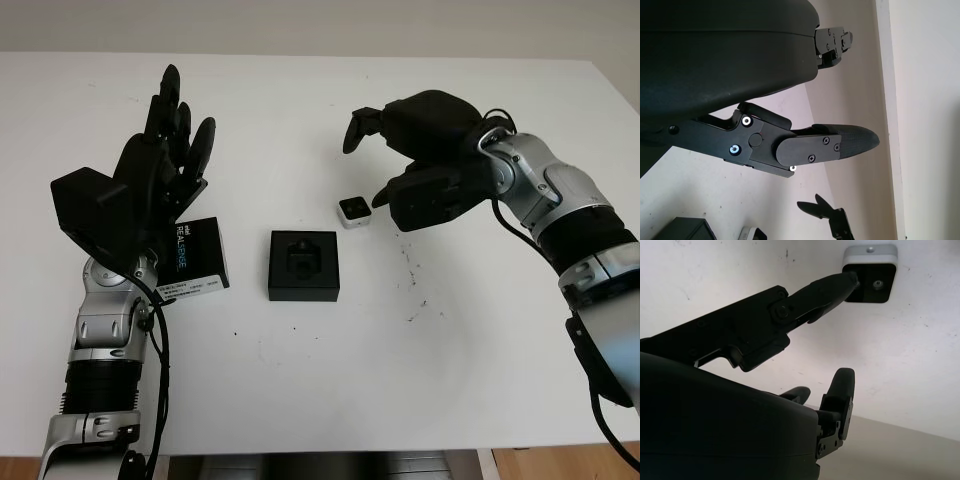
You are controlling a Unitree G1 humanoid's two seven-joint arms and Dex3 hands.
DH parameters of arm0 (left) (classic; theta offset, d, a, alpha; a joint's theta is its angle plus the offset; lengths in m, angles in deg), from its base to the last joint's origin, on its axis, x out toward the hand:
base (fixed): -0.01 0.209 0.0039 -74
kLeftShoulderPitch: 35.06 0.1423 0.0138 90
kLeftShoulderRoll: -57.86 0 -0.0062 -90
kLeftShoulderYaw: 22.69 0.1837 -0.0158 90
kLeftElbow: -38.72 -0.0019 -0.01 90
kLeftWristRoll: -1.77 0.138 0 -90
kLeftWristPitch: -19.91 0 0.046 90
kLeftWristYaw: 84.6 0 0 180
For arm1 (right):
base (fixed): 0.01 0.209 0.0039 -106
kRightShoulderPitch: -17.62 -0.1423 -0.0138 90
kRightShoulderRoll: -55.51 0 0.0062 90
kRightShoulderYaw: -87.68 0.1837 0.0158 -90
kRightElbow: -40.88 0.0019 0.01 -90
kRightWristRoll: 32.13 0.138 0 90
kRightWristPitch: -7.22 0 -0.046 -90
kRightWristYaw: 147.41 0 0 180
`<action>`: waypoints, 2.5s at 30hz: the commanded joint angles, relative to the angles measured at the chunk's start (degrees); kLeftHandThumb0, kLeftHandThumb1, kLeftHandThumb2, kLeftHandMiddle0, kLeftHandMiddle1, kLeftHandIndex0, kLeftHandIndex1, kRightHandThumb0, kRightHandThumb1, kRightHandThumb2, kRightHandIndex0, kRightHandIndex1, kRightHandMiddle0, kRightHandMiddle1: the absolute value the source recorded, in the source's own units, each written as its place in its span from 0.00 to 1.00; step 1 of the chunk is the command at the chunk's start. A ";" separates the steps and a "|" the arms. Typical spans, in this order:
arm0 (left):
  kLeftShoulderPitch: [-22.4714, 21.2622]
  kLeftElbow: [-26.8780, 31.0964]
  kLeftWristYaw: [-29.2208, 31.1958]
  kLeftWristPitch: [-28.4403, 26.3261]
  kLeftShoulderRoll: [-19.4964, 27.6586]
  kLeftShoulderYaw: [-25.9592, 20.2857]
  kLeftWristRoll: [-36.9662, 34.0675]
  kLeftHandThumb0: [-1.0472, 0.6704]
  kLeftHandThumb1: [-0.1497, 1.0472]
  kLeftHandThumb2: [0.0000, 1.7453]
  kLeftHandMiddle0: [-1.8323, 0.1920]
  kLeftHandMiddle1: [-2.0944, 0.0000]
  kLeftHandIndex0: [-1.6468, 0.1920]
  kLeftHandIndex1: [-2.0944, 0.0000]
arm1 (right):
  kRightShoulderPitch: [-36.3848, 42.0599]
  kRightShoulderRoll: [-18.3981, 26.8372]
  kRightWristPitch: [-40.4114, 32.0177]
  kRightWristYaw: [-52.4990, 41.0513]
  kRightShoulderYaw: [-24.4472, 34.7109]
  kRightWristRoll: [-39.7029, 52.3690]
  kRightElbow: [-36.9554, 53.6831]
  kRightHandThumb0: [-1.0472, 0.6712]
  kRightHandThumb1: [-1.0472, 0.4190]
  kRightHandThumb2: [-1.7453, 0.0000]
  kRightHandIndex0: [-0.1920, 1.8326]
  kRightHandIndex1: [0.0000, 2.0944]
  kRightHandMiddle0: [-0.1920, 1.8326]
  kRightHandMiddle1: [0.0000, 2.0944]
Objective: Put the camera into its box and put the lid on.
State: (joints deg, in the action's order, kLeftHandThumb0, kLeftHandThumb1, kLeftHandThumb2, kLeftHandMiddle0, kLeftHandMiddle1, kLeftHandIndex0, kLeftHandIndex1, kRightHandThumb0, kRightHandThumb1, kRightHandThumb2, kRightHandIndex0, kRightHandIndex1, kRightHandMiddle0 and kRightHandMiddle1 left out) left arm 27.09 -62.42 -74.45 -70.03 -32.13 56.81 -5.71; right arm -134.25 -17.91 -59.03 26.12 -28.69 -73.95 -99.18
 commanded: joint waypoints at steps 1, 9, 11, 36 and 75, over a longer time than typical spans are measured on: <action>0.03 0.68 0.09 0.06 0.60 -0.41 -0.13 0.22 1.00 0.28 0.97 0.97 0.97 0.97 | 1.59 0.94 -0.49 0.69 0.99 0.55 2.09 0.20 0.09 0.97 0.13 0.15 0.07 0.55; 0.06 0.67 0.61 0.01 0.93 -0.40 -0.19 0.22 1.00 0.27 0.98 0.98 0.97 0.98 | 5.01 0.68 -3.25 -0.47 2.70 1.55 5.57 0.22 0.10 0.97 0.10 0.06 0.09 0.57; 0.08 0.59 0.27 0.16 0.83 -0.34 0.12 0.22 1.00 0.27 0.97 0.97 0.97 0.97 | 5.50 0.66 -3.60 -1.37 2.75 1.58 6.24 0.22 0.10 0.97 0.10 0.04 0.09 0.53; 0.25 0.59 0.37 0.79 0.58 -0.09 0.04 0.23 1.00 0.27 0.97 0.97 0.97 0.97 | 5.14 -0.89 -3.06 -3.59 0.83 0.26 4.84 0.25 0.13 0.97 0.14 0.04 0.18 0.46; 0.63 0.48 1.09 2.11 0.39 0.24 0.76 0.24 1.00 0.28 0.98 0.98 0.97 0.98 | 3.43 -3.71 1.98 6.09 -3.02 -3.30 -3.76 0.32 0.10 0.97 0.22 0.04 0.26 0.58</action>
State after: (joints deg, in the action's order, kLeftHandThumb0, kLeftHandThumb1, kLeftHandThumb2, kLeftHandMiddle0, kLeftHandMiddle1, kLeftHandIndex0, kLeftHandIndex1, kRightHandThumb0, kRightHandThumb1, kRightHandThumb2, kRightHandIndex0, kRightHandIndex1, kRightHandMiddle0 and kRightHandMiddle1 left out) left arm 27.88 -62.16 -73.54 -68.71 -32.11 56.98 -4.98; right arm -129.86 -21.67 -57.61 31.65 -31.29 -76.98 -102.61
